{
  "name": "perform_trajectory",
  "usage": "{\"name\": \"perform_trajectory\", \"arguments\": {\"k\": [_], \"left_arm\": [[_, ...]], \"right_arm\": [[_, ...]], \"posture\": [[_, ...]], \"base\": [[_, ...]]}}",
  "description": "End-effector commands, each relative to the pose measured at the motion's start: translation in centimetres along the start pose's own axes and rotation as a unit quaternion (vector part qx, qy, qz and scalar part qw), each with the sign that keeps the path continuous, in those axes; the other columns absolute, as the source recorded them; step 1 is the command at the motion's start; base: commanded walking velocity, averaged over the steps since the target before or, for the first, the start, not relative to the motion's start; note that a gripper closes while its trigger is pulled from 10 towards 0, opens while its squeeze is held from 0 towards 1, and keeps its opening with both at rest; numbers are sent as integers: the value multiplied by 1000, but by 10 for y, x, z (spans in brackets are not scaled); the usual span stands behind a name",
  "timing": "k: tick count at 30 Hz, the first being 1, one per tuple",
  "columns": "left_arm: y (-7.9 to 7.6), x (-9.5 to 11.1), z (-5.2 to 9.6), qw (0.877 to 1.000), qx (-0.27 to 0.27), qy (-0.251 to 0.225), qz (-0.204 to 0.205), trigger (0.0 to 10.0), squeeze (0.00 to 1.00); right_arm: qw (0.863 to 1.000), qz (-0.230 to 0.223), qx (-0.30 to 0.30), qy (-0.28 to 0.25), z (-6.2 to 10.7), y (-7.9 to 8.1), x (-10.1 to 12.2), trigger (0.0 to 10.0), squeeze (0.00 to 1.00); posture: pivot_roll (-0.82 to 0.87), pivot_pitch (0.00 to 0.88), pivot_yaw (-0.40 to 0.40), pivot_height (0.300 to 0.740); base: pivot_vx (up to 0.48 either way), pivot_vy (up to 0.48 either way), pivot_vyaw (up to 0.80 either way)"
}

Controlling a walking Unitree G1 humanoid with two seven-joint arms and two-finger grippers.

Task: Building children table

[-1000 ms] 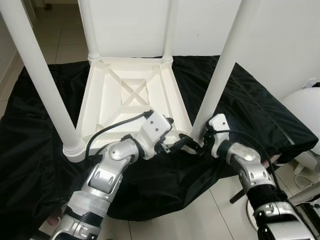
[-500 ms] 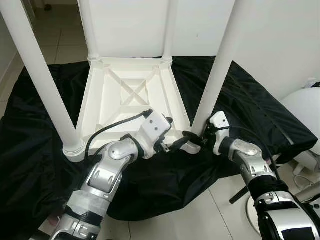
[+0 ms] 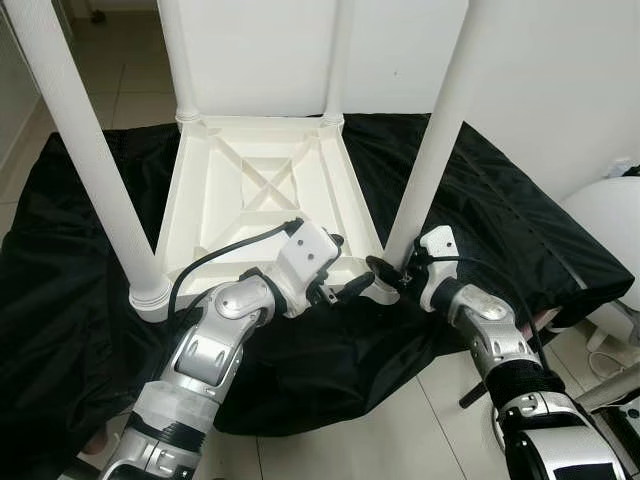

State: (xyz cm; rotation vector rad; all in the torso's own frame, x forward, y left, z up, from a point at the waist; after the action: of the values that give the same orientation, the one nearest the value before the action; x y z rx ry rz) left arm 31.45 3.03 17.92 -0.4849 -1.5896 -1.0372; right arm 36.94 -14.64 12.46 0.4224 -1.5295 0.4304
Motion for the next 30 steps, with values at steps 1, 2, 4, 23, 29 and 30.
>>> {"name": "perform_trajectory", "arguments": {"k": [1, 2, 4, 23, 29, 30], "left_arm": [[2, 1, 0, 1000, 14, 3, -2, 10000, 0], [1, 1, 0, 1000, 13, 4, -1, 10000, 0], [0, 1, 0, 1000, 11, 4, -1, 10000, 0], [-3, 1, -2, 1000, 6, 3, 3, 10000, 0], [-1, 2, -2, 1000, 10, 2, 2, 10000, 0], [-1, 2, -2, 1000, 10, 2, 2, 10000, 0]], "right_arm": [[999, -9, -46, -12, 2, -3, 2, 10000, 0], [997, -21, -73, -27, 2, 1, 4, 10000, 0], [993, -36, -103, -40, 1, 6, 5, 10000, 0], [952, -98, -283, -60, -5, 35, 7, 10000, 0], [951, -95, -287, -63, -4, 33, 9, 10000, 514], [951, -95, -287, -63, -4, 33, 9, 10000, 514]], "posture": [[-9, 20, -34, 740], [-10, 20, -33, 740], [-12, 22, -34, 740], [-15, 25, -33, 740], [-11, 24, -40, 740], [-11, 24, -40, 740]], "base": [[0, 0, 0], [0, 0, 0], [0, 0, 0], [0, 0, 0], [0, 0, 0], [0, 0, 0]]}}
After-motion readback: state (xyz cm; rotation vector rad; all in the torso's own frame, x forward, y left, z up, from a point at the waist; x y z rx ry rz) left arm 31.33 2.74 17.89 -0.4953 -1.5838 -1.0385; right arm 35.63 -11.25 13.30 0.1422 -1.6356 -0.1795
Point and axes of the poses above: a point about 5 cm out from each wrist's last joint towards the gripper, its own z axis pointing back from the gripper into the wrist, its own x axis along the axis of the wrist's last joint, y = z × x, the point moved 3 cm from there along -z, pointing out of the wrist towards the gripper, and after that the axes turned 5 degrees about -z, right-handed, at the moved point
